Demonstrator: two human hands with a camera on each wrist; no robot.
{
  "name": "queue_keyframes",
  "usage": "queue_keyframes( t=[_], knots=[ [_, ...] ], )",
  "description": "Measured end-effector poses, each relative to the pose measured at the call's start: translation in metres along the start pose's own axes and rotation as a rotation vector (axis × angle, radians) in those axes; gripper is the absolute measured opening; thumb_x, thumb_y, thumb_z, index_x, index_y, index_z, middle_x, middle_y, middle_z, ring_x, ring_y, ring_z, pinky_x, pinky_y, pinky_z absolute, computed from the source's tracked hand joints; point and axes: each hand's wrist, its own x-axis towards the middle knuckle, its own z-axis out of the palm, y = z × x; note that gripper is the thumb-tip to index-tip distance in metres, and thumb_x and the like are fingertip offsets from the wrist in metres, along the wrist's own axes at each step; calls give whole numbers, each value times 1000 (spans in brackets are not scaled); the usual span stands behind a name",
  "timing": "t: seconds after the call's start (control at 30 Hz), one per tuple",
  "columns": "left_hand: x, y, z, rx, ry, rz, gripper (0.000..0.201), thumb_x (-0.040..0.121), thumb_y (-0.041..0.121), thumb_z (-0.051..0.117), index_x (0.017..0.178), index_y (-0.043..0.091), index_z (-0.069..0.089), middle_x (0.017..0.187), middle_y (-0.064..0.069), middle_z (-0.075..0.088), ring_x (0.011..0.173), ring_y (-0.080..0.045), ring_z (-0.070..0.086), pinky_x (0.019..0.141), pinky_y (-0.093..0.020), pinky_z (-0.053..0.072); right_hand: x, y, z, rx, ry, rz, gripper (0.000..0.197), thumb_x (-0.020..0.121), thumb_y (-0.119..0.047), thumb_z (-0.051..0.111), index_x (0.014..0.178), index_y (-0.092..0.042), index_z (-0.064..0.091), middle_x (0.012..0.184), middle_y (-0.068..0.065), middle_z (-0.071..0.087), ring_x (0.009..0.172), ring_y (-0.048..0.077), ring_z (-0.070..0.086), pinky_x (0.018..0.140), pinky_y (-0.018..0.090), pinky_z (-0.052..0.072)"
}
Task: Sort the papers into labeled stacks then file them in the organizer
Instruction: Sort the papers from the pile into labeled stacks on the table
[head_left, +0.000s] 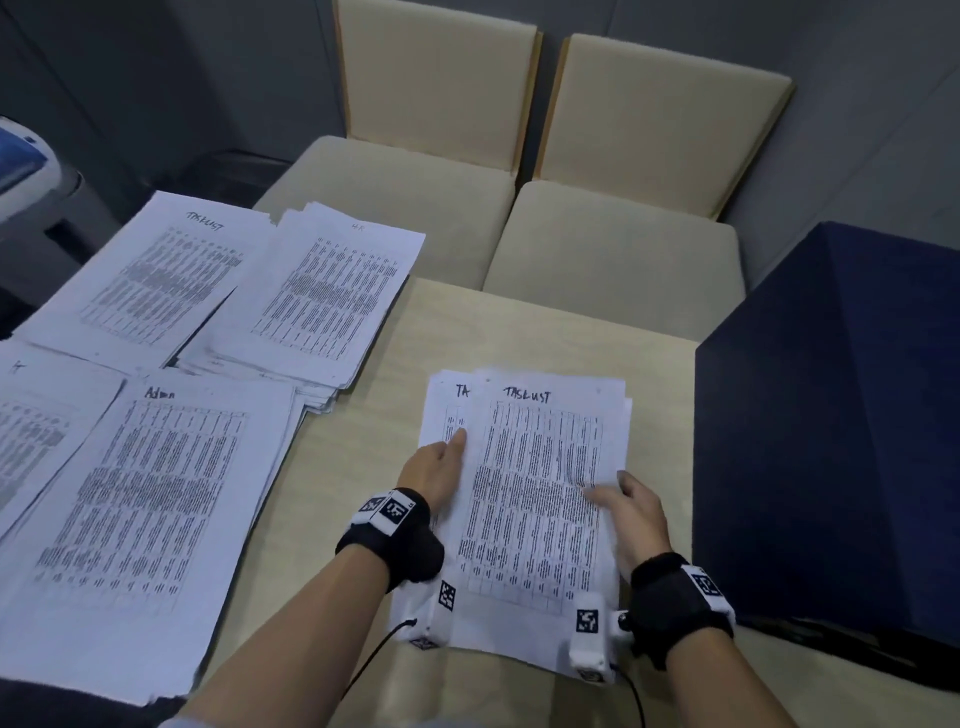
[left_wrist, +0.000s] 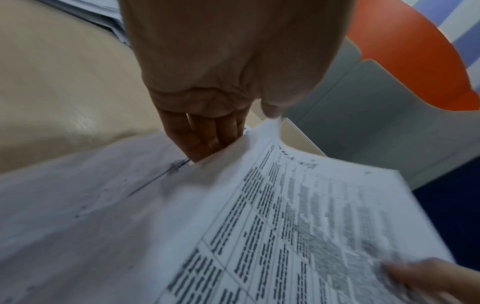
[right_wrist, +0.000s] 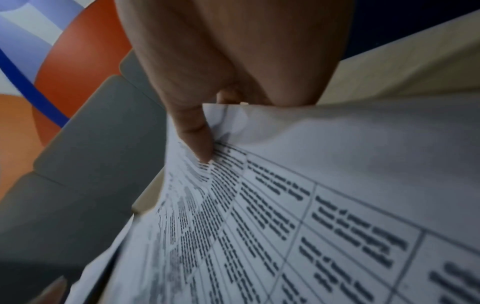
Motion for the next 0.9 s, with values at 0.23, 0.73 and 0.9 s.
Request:
queue_keyframes(
  t=[0.23, 0.73, 0.9],
  knots=[
    [7, -16, 0, -74, -89, -8, 19, 88, 2, 57, 81, 18, 64, 83, -10, 64, 77, -22, 57, 69, -23, 42, -13, 20, -22, 498, -130, 127, 23, 52, -10, 73, 58, -16, 52, 99, 22, 56, 88, 36, 52, 80, 46, 39],
    [6, -16, -23, 293, 209, -130, 20, 77, 23, 68, 90, 15, 56, 91, -6, 62, 83, -28, 59, 67, -28, 42, -12, 17, -23, 81, 67, 59, 21, 78, 16, 58, 98, 17, 62, 106, 34, 66, 108, 47, 61, 104, 57, 43],
    [1, -4, -26, 659, 249, 41, 32, 95, 40, 52, 80, 14, 64, 78, -7, 66, 73, -28, 61, 60, -28, 41, -13, 14, -24, 116, 46, 113, 27, 78, 13, 57, 104, 13, 64, 102, 31, 69, 92, 42, 67, 90, 50, 51]
  ],
)
